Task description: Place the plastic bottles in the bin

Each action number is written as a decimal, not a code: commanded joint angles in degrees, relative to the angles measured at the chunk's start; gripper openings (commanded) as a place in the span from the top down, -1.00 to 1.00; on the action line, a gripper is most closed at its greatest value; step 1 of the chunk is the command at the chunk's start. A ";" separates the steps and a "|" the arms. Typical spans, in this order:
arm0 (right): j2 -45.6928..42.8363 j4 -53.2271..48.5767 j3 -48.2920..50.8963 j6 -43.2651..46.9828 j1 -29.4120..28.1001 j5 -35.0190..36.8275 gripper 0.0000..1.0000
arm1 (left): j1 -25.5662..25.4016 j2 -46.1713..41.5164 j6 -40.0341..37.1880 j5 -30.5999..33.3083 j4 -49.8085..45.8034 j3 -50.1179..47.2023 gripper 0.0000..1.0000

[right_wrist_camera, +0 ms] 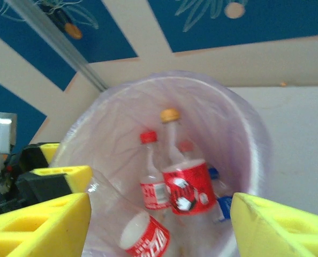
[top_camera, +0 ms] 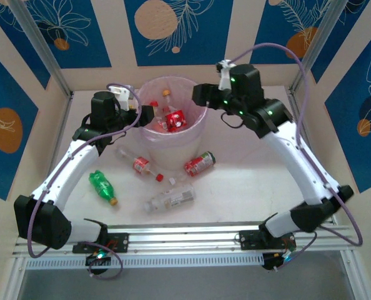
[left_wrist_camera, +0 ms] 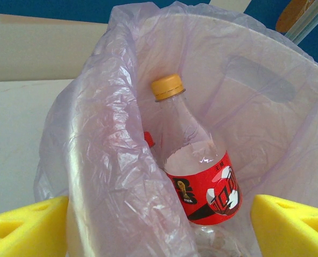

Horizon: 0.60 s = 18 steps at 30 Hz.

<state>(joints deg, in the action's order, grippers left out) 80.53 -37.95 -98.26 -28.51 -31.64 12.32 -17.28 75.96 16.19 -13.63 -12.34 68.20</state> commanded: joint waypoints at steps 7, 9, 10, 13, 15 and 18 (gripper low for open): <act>-15.16 -3.58 26.31 -15.60 1.91 3.04 -0.42 | -1.83 3.05 -3.48 0.13 -8.98 -2.68 -0.69; -17.84 -4.47 31.58 -19.89 -0.23 3.78 -0.42 | -1.82 3.27 -3.36 -0.07 -9.06 -2.66 -0.69; -19.02 -4.52 34.04 -22.09 -1.57 4.10 -0.42 | -1.77 3.34 -3.39 -0.13 -9.10 -2.62 -0.69; -22.17 -3.20 41.83 -28.52 -6.83 4.49 -0.43 | -1.80 3.34 -3.31 -0.32 -9.02 -2.59 -0.69; -22.48 -2.36 45.42 -30.49 -11.01 5.07 -0.46 | -1.82 3.35 -3.29 -0.42 -8.95 -2.68 -0.69; -20.64 -4.62 46.40 -31.53 -17.90 8.71 -0.54 | -1.79 3.49 -3.26 -0.48 -8.93 -2.66 -0.69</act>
<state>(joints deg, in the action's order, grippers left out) 59.37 -41.93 -52.36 -55.11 -45.45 17.30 -17.28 76.07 16.21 -13.65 -12.29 68.20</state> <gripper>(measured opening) 0.759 0.844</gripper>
